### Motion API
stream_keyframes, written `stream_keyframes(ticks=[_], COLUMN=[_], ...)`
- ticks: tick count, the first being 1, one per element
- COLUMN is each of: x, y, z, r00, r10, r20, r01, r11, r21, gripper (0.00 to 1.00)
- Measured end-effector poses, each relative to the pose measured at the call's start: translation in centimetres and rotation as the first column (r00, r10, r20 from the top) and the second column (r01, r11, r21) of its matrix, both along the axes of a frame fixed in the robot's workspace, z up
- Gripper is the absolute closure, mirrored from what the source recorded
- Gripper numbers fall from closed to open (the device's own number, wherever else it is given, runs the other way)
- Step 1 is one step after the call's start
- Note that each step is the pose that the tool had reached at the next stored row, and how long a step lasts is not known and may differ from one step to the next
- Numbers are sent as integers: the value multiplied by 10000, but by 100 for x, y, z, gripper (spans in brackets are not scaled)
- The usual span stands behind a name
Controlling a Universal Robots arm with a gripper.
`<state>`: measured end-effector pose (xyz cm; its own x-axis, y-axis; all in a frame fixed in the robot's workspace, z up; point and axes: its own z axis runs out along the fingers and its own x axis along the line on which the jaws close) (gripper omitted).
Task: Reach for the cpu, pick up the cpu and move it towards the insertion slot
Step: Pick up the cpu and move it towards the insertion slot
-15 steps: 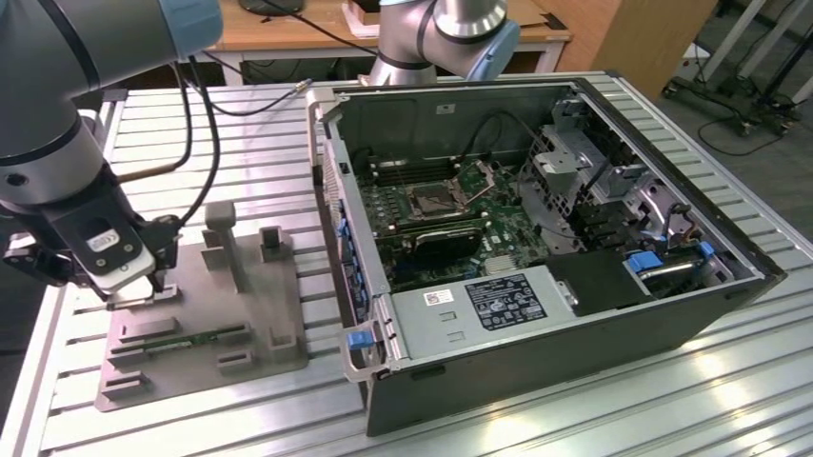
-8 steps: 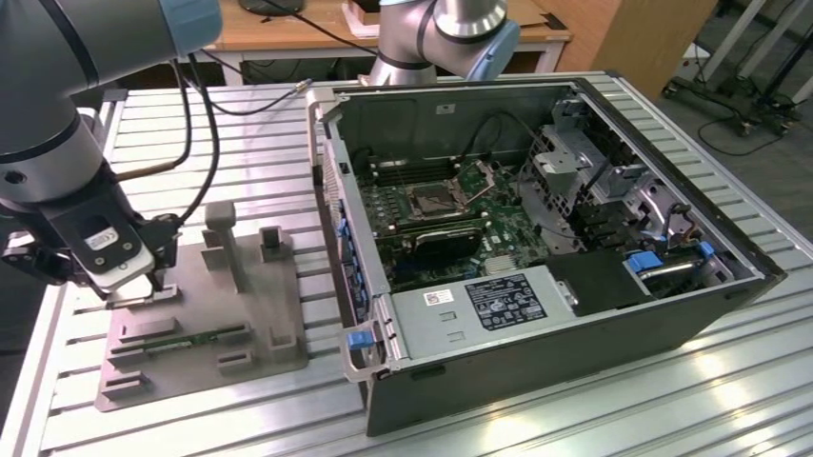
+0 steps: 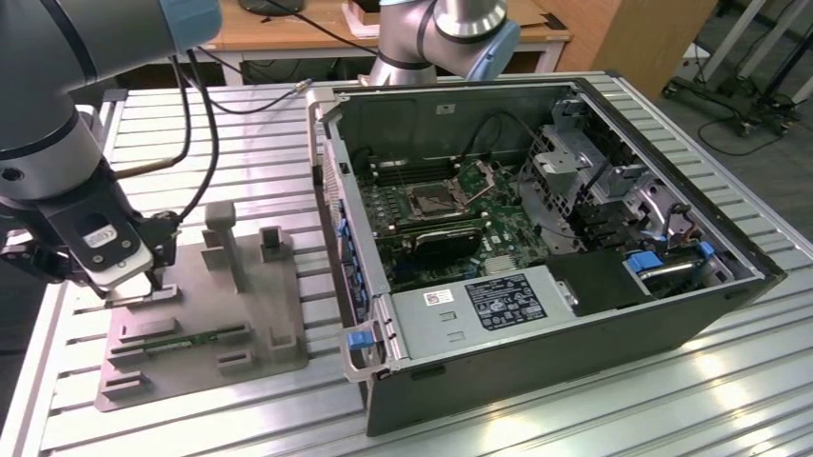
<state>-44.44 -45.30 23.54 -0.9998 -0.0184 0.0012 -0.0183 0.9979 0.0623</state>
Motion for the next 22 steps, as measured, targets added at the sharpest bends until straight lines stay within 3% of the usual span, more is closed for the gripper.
stream_keyframes(ticks=[22], x=[1], y=[0], z=[100], r00=[10000], r10=[2], r20=[3], r01=[-2], r11=[10000], r21=[-10], gripper=[45])
